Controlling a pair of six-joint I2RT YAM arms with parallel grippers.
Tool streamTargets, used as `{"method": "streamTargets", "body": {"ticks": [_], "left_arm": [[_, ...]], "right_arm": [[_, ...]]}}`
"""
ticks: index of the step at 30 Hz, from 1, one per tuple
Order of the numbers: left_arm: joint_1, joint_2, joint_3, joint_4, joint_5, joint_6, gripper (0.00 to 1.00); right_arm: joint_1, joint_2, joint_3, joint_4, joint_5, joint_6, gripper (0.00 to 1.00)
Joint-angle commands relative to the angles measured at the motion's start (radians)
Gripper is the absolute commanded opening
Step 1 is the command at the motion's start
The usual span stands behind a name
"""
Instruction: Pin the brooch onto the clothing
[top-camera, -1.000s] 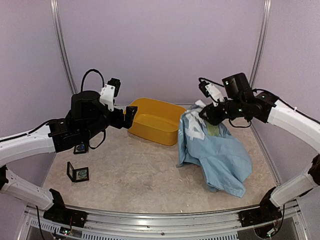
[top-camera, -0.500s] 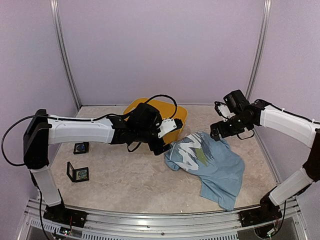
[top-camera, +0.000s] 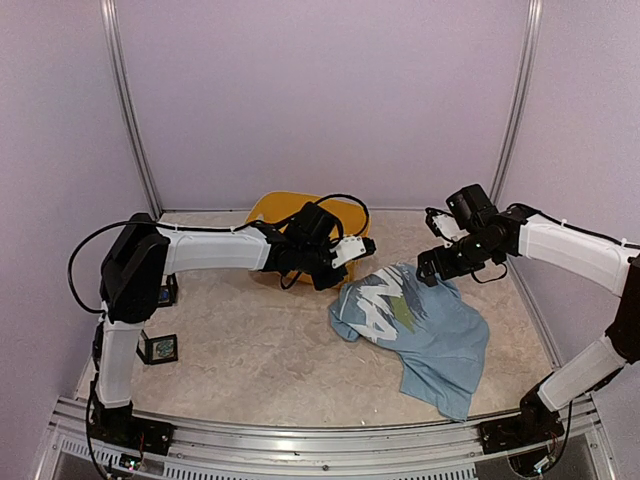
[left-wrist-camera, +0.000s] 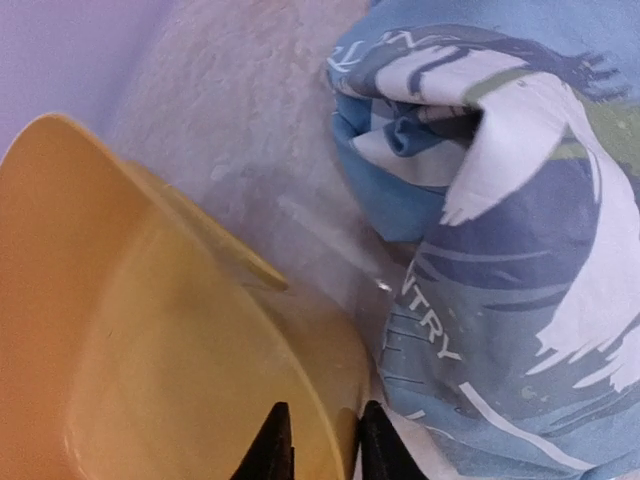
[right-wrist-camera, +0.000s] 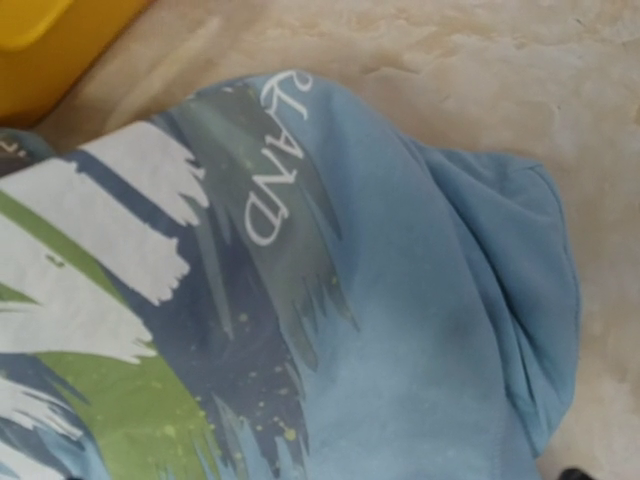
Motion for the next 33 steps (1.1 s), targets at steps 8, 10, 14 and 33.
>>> {"method": "streamTargets", "body": {"ticks": [8,10,14,33], "left_arm": [[0.161,-0.006,0.088,0.087,0.014,-0.137,0.0],[0.225,0.012,0.164,0.072,-0.051,-0.207,0.0],[0.357,0.078,0.347,-0.035,-0.308,-0.363,0.0],[0.773,0.228,0.581,-0.386,-0.342,-0.776,0.0]], "right_arm": [[0.001,-0.018,0.019,0.014,-0.03,-0.006,0.99],[0.001,-0.026,0.017,0.008,-0.033,-0.002,1.0],[0.001,-0.051,-0.005,0.012,-0.038,0.016,0.99],[0.002,-0.004,0.019,0.009,-0.103,0.04,1.0]]}}
